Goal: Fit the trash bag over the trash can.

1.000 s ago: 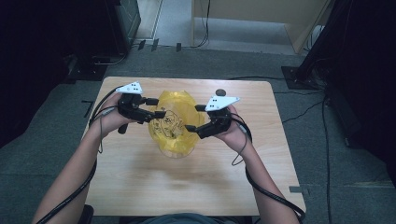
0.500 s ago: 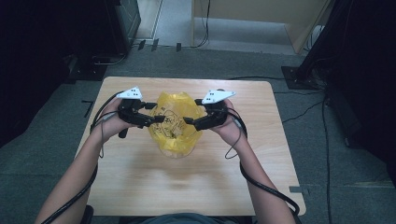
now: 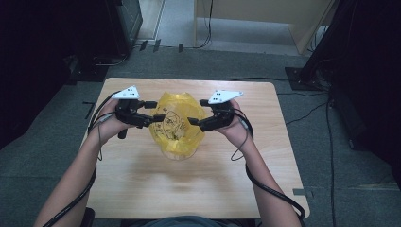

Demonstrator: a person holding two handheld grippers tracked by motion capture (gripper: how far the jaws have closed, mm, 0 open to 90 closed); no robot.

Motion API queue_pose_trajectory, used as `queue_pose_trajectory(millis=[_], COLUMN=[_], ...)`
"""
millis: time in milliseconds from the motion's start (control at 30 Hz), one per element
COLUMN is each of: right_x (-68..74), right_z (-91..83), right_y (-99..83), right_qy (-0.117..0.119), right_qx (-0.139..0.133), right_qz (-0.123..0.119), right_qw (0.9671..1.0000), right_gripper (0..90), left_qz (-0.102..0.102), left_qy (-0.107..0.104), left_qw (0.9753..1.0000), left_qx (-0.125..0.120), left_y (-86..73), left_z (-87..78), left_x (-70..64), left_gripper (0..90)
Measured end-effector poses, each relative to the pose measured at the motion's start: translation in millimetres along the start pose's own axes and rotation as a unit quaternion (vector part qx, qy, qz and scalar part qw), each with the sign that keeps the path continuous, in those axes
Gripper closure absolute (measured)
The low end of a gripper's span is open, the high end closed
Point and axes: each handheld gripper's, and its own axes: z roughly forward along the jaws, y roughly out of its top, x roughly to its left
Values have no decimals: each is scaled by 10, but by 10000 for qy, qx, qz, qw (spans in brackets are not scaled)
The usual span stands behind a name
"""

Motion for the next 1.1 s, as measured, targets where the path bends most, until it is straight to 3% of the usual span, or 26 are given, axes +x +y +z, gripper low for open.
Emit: queue_pose_trajectory(millis=[400, 1100], right_x=[-11, -83], right_z=[-89, -288], right_y=[-55, -188], right_qy=[40, -35], right_qx=[173, 233], right_qz=[21, 101], right_qw=[9998, 9997], right_gripper=[164, 164], left_qz=[-41, -166], left_qy=[7, 89], left_qw=[10000, 9998], left_qx=[-8, -43], left_y=[-37, -152], left_z=[-79, -254], left_x=[8, 68], left_gripper=[272, 272])
